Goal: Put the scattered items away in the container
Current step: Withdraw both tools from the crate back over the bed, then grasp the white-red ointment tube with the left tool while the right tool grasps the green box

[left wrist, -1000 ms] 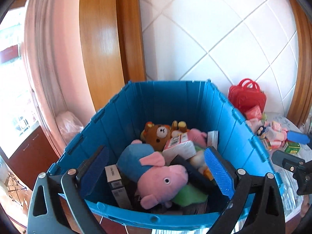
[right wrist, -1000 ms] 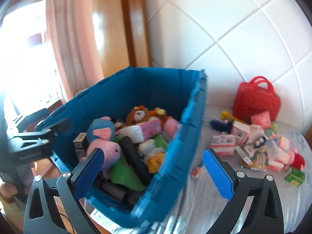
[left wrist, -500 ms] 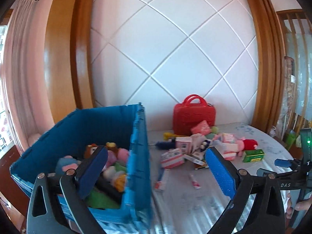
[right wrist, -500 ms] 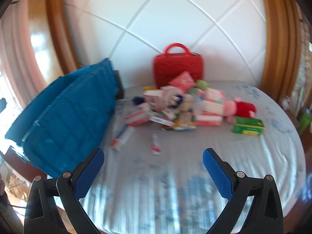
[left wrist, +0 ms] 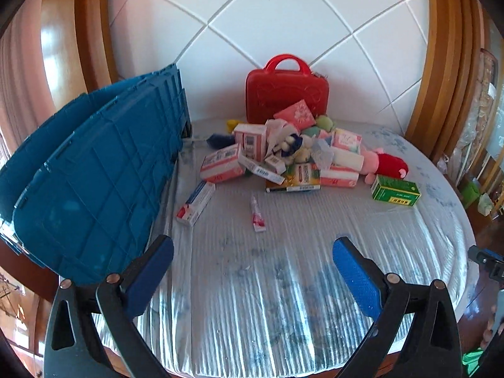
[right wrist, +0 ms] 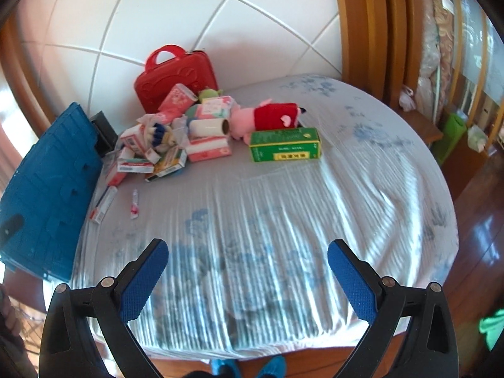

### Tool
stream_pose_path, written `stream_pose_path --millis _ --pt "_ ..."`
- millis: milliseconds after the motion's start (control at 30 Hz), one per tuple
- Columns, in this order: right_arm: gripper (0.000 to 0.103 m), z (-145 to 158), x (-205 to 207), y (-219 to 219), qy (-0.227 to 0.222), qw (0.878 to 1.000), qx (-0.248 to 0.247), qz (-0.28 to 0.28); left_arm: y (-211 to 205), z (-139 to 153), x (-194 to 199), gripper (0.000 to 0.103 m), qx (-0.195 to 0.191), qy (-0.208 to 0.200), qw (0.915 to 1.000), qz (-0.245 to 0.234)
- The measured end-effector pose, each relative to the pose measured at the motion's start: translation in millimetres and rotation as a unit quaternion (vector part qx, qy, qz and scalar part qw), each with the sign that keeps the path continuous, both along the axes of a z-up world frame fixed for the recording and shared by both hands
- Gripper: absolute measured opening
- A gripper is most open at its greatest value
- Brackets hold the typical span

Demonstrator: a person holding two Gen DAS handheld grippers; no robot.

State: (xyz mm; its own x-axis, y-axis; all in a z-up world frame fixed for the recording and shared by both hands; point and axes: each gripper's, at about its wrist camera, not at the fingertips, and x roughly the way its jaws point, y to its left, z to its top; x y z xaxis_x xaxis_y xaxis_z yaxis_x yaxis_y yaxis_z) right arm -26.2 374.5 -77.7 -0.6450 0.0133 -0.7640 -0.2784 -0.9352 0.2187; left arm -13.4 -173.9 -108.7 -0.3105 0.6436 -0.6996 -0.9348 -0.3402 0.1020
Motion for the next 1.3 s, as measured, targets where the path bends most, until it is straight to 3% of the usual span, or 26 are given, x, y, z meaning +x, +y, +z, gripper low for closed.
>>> stream_pose_path --millis 267,600,733,867,933,1100,1133,1200,1300 --pt "0.103 -46 -30 7 -0.051 0.998 -0.023 -0.009 25 -63 -34 0.103 -0.057 -0.028 0.9978 0.019" --pt "0.103 -89 -105 -19 -0.104 0.994 -0.036 0.001 82 -133 -85 0.103 -0.105 -0.076 0.9909 0.037" --pt "0.103 -111 -131 -23 -0.133 0.99 -0.032 0.024 113 -161 -87 0.103 -0.127 -0.068 0.989 0.034" --pt "0.103 -131 -159 0 -0.149 0.988 -0.027 0.022 149 -184 -87 0.103 -0.14 -0.066 0.9875 0.032" --pt "0.103 -137 -173 19 -0.149 0.988 -0.029 -0.017 167 -193 -87 0.103 -0.142 -0.062 0.9874 0.031" --pt "0.103 -143 -197 78 -0.138 0.989 -0.012 -0.044 207 -216 -87 0.102 -0.147 -0.042 0.9875 0.039" --pt "0.103 -144 -202 91 -0.136 0.989 -0.01 -0.051 213 -220 -87 0.1 -0.151 -0.04 0.9869 0.041" --pt "0.103 -146 -208 113 -0.135 0.987 -0.012 -0.09 225 -232 -86 0.085 -0.163 -0.038 0.9848 0.044" --pt "0.103 -151 -216 140 -0.133 0.987 -0.009 -0.095 228 -236 -87 0.069 -0.148 -0.065 0.9852 0.057"
